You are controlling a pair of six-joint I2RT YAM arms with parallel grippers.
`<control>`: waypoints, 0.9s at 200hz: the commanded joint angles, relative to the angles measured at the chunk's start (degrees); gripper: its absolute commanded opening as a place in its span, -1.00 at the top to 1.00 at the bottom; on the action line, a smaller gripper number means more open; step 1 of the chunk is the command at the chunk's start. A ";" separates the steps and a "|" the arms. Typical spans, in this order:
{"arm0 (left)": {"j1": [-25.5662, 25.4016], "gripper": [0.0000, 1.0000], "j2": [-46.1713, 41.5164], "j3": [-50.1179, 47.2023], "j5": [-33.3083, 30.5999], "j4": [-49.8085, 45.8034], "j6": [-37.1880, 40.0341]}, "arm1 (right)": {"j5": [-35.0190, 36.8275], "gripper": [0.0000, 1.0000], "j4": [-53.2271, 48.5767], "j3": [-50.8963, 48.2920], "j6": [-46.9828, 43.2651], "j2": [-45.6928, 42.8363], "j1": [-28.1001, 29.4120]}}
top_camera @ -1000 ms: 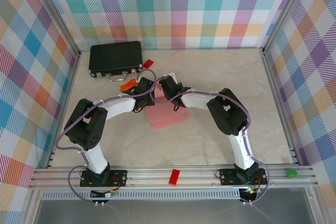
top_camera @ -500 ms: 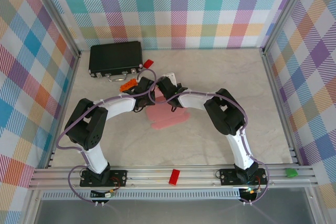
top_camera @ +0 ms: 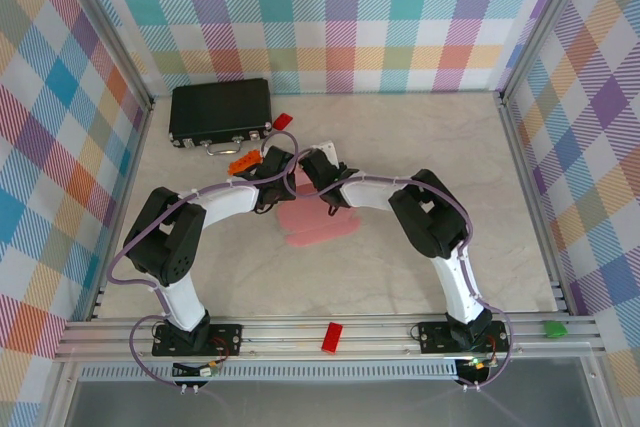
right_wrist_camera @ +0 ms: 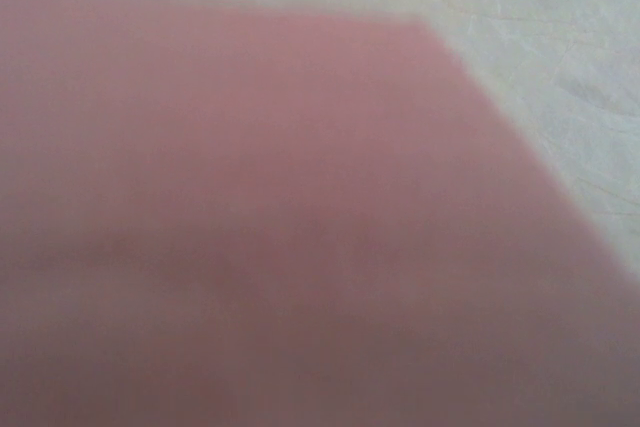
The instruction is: Fold the paper box
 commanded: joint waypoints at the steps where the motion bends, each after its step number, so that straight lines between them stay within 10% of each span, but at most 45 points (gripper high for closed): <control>1: -0.83 1.00 0.99 0.36 0.71 -1.93 0.08 | -2.48 0.34 -1.57 -2.62 -1.94 -1.96 -0.07; 180: -0.83 1.00 1.34 0.57 1.02 -1.79 -0.30 | -15.03 -0.78 2.07 -10.47 -3.66 -12.56 -0.71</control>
